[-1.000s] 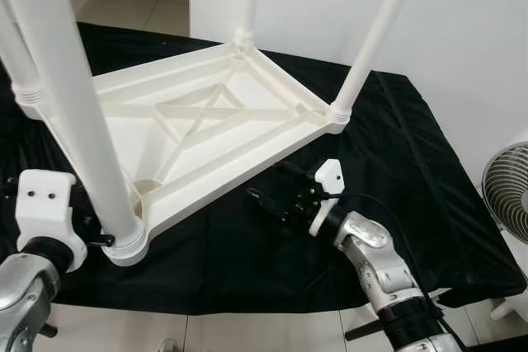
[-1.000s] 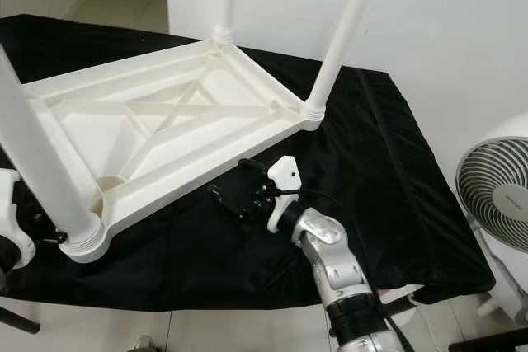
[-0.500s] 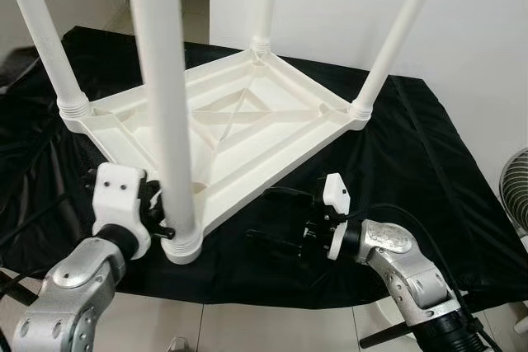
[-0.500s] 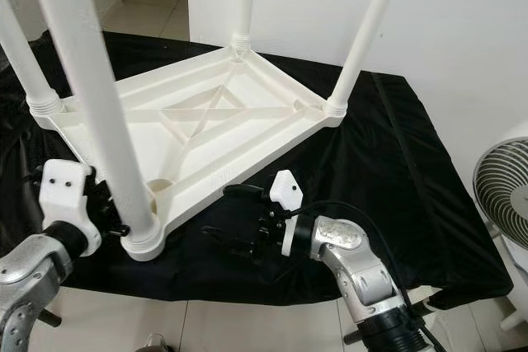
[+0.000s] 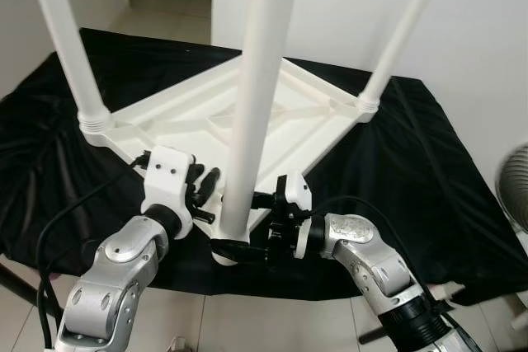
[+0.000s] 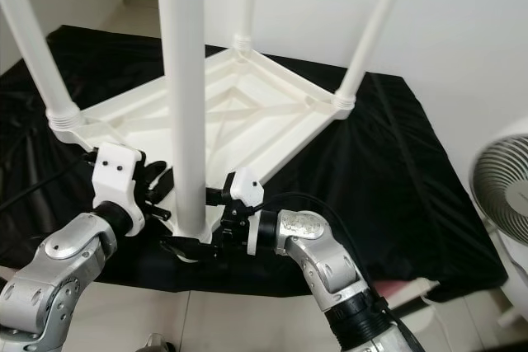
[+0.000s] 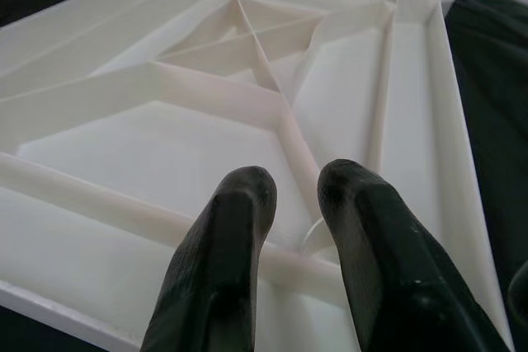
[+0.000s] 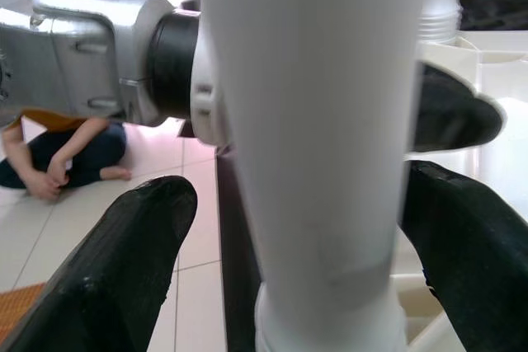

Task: Building children table

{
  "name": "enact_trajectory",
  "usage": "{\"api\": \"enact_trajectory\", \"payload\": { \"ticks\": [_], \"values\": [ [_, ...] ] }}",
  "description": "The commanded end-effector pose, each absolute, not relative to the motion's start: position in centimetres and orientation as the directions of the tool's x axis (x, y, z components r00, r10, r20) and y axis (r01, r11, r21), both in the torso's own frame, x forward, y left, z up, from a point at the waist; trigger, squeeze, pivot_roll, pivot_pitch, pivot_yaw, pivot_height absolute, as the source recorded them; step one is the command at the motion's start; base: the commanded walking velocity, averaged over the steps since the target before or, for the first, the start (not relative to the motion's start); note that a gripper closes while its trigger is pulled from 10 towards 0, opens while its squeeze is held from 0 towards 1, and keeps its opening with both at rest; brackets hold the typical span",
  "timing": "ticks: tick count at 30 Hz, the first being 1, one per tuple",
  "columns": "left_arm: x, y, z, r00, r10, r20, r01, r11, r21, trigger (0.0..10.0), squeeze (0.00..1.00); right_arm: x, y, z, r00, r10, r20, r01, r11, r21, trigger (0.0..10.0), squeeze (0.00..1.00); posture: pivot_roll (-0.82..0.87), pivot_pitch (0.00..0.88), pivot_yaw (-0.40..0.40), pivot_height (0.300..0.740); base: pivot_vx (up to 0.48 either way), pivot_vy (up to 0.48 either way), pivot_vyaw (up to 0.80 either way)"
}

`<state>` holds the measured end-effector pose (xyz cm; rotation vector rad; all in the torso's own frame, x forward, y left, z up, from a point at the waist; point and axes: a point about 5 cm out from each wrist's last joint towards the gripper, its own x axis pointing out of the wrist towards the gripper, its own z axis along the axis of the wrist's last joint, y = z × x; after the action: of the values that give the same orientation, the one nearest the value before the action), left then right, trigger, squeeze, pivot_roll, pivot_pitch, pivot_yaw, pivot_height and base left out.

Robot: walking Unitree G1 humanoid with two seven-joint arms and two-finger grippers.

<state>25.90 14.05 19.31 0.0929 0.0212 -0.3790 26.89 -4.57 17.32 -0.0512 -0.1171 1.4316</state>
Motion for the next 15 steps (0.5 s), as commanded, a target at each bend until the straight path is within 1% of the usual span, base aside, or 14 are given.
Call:
{"api": "enact_trajectory", "payload": {
  "ticks": [1,4,7,15],
  "values": [
    [25.3,14.0,18.9,0.889,-0.452,-0.072,0.458,0.879,0.137,10.0,0.00,27.3,-3.9,17.3,0.111,0.993,0.033,-0.985,0.114,-0.126,10.0,0.00,0.20,0.151,-0.122,0.740,0.000,0.000,0.00],
    [24.9,14.3,18.6,0.872,-0.478,-0.102,0.489,0.854,0.176,10.0,0.00,27.6,-3.5,17.4,0.109,0.993,0.036,-0.985,0.113,-0.134,10.0,0.00,0.20,0.155,-0.135,0.740,0.000,0.000,0.00],
    [23.8,14.9,17.6,0.832,-0.527,-0.174,0.554,0.801,0.226,10.0,0.00,28.1,-3.0,17.7,0.123,0.991,0.054,-0.981,0.130,-0.146,10.0,0.00,0.20,0.162,-0.156,0.740,0.000,0.000,0.00],
    [23.1,15.3,17.4,0.819,-0.541,-0.191,0.574,0.784,0.238,10.0,0.00,28.1,-2.8,17.5,0.138,0.988,0.074,-0.979,0.148,-0.143,10.0,0.00,0.20,0.165,-0.166,0.740,0.000,0.000,0.00]
  ]
}}
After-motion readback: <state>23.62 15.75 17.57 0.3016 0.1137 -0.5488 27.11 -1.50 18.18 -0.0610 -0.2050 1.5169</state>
